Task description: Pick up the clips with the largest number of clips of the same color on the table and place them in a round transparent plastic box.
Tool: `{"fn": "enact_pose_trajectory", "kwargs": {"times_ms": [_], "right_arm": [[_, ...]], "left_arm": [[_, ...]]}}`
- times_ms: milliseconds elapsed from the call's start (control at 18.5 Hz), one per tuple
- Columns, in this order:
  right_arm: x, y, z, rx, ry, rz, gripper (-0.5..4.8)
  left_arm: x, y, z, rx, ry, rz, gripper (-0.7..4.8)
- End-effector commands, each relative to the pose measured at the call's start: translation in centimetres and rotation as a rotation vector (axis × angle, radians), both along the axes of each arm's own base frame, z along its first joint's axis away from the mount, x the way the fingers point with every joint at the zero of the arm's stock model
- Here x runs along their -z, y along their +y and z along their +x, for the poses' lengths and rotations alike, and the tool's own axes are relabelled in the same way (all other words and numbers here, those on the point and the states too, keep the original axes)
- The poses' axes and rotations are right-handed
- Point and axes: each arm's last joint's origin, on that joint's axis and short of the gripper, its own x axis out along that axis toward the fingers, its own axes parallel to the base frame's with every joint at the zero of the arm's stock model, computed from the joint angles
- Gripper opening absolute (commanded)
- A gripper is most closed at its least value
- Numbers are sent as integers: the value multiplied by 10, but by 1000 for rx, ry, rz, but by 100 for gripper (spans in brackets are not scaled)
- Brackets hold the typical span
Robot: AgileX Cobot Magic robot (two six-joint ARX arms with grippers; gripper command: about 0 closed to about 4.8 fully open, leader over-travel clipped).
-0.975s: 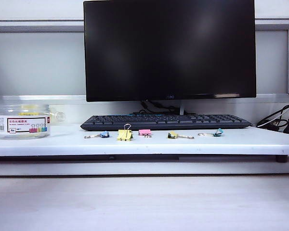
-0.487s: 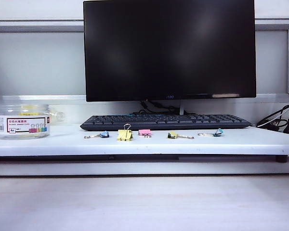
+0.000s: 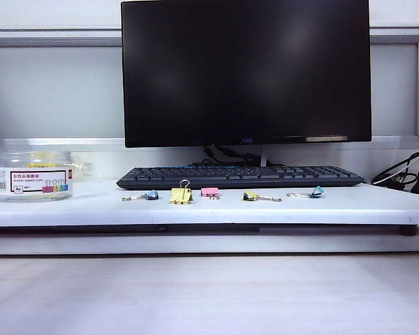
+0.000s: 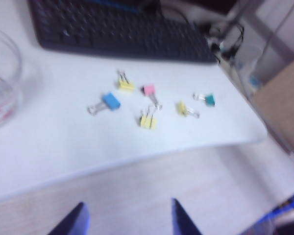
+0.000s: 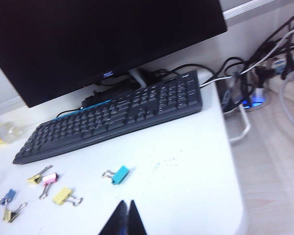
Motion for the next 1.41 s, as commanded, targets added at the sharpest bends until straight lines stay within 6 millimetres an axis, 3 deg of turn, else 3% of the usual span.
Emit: {"fn": "enact_pose_trajectory", "kwargs": {"times_ms": [54,162,433,542,596,704,975,1408], "right_arm": [[0,1,0,-16,-5,0,-4],[0,1,0,-17,-5,0,-4],[1,2,0,-52,-1,0,-4],[1,4,0,-66,2,0,-4],[1,4,0,-70,3,0,-4],[1,4,0,-72,6,0,-4],[2,4,0,-87,18,-1,-1],[2,4,-1,-91,21,11,-1]], "left_arm": [[-3,-11,21,73,40,54,226],[1,-22,30,102,48,79,230],[17,-90,48,213,-70,235,252],[30,-111,52,185,-80,317,375],[37,-119,55,175,-75,342,399],[40,-132,69,180,-42,368,399],[26,-157,101,173,-54,374,398],[41,-188,138,150,32,390,398]]}}
